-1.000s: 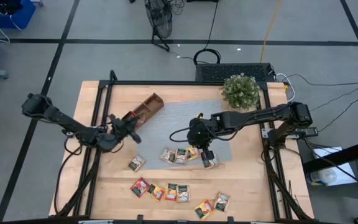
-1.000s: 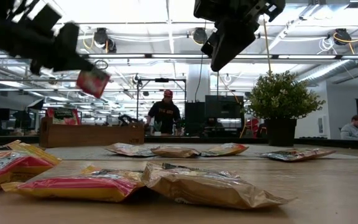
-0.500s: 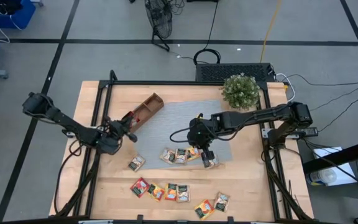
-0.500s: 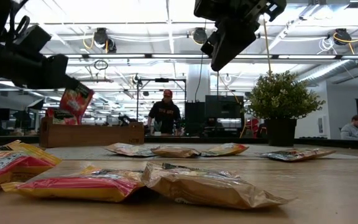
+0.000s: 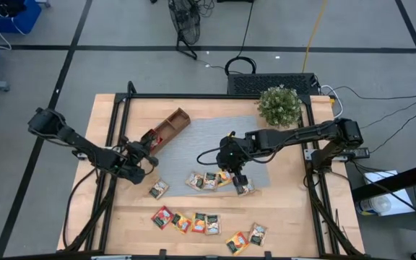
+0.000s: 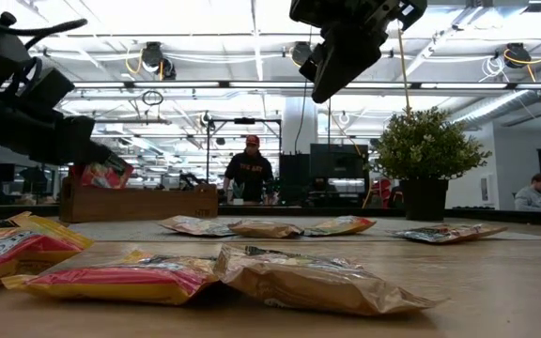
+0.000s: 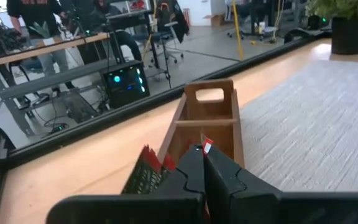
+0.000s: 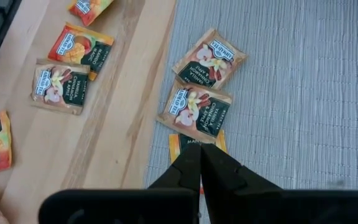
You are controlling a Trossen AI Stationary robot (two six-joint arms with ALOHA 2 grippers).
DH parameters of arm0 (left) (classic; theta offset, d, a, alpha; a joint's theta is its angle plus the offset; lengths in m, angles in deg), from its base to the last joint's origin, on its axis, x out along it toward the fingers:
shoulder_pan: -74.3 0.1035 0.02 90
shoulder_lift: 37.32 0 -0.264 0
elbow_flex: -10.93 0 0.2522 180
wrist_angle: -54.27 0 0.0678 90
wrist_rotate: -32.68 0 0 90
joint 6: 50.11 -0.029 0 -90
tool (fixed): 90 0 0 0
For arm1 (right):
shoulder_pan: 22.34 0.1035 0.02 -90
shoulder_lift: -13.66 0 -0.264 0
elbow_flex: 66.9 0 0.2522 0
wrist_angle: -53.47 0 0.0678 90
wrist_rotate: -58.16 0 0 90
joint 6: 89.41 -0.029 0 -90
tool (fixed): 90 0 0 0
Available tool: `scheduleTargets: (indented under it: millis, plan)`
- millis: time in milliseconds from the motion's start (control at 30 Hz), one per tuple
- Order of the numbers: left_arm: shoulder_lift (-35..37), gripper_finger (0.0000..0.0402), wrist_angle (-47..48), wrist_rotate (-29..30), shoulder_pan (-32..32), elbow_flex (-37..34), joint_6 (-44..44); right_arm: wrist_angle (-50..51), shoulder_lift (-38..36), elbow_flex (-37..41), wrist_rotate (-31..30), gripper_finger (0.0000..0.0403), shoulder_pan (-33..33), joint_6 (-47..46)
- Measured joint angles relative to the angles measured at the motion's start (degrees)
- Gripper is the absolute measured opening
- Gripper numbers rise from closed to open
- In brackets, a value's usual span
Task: Pick & Place Tea
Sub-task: Put the red tea bag into the left section of the wooden organizer
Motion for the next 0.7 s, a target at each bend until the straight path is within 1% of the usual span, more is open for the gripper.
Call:
scheduleTargets:
  millis: [267,400,500,600,700]
  plan:
    - [-2.5,0.0001,0.9,-1.6,0.0,0.0,1.5,0.1,0.0,0.0,0.0,0.0002,0.0,-0.2]
    - [-2.8,0.0008,1.0,-5.6,0.0,0.0,2.1,0.1,0.0,0.0,0.0,0.0002,0.0,-0.2]
    - [-2.7,0.0021,0.1,-7.1,0.0,0.0,2.1,0.0,0.0,0.0,0.0,0.0001,0.0,-0.2]
    - [-2.7,0.0038,-1.4,-6.2,0.0,0.0,2.0,0.0,0.0,0.0,0.0,0.0001,0.0,-0.1]
    - [-2.7,0.0065,-3.5,-4.9,0.0,0.0,-0.2,0.0,0.0,0.0,0.0,0.0002,0.0,-0.3]
